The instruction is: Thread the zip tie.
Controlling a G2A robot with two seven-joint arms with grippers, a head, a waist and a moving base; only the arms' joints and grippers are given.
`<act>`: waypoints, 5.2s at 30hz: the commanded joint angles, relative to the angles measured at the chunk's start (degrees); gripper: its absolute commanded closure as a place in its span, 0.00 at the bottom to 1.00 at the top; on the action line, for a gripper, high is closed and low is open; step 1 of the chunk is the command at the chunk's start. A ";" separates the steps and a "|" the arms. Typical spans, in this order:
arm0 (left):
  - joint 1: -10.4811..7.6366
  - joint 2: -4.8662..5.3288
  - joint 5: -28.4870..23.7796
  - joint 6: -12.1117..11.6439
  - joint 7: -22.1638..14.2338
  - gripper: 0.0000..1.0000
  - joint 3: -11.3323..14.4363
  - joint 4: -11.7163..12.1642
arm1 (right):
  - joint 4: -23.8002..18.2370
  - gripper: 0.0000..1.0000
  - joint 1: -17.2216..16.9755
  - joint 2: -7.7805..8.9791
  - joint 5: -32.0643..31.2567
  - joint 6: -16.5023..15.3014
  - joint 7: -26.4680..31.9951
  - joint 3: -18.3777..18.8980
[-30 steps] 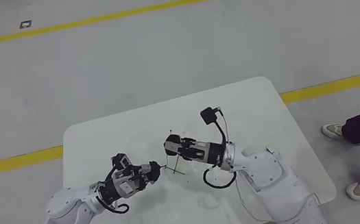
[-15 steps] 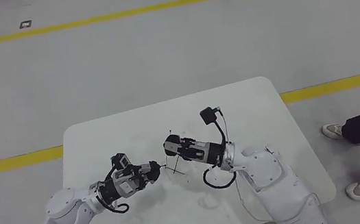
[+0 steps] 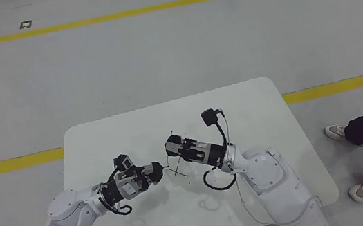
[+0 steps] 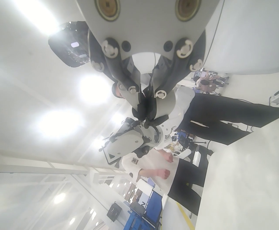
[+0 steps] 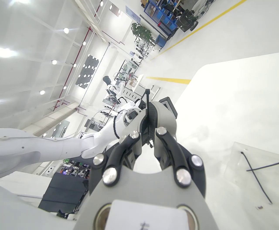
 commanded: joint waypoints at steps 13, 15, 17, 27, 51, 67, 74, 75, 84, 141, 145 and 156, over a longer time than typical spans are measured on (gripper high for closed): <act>0.08 0.20 -0.39 0.04 0.00 1.00 -0.16 -0.16 | 0.12 1.00 0.00 0.59 -0.70 0.00 -2.10 -0.77; 0.08 0.20 -0.39 0.04 0.00 1.00 -0.16 -0.16 | 0.12 1.00 0.00 0.59 -0.70 0.00 -2.10 -0.77; 0.08 0.20 -0.39 0.04 0.00 1.00 -0.16 -0.16 | 0.12 1.00 0.00 0.59 -0.70 0.00 -2.10 -0.77; 0.08 0.20 -0.39 0.04 0.00 1.00 -0.16 -0.16 | 0.12 1.00 0.00 0.59 -0.70 0.00 -2.10 -0.77; 0.08 0.20 -0.39 0.04 0.00 1.00 -0.16 -0.16 | 0.12 1.00 0.00 0.59 -0.70 0.00 -2.10 -0.77; 0.24 0.16 0.08 -0.02 1.79 1.00 0.36 -0.62 | 0.14 1.00 -0.08 0.64 -1.15 0.15 -2.83 -0.97; 0.60 0.39 0.76 0.15 2.80 1.00 0.19 -0.81 | 0.05 1.00 -0.31 1.31 -1.38 0.00 -3.09 -1.06; 0.67 0.45 0.87 0.07 2.87 1.00 0.02 -0.94 | 0.05 1.00 -0.31 1.44 -1.39 0.00 -3.14 -1.00; 0.71 0.51 1.29 -0.25 2.86 1.00 -0.13 -1.16 | 0.05 1.00 -0.31 1.44 -1.39 0.00 -3.14 -1.00; 0.74 0.55 -0.54 0.66 2.21 1.00 0.26 -0.73 | -0.42 1.00 1.59 5.02 -3.80 0.00 -7.95 -5.22; 0.74 0.55 -0.54 0.66 2.21 1.00 0.26 -0.73 | -0.69 1.00 1.64 5.52 -3.66 0.00 -8.24 -5.48; 0.74 0.55 -0.54 0.66 2.21 1.00 0.26 -0.73 | -1.09 1.00 1.47 6.95 -3.45 0.00 -9.38 -5.93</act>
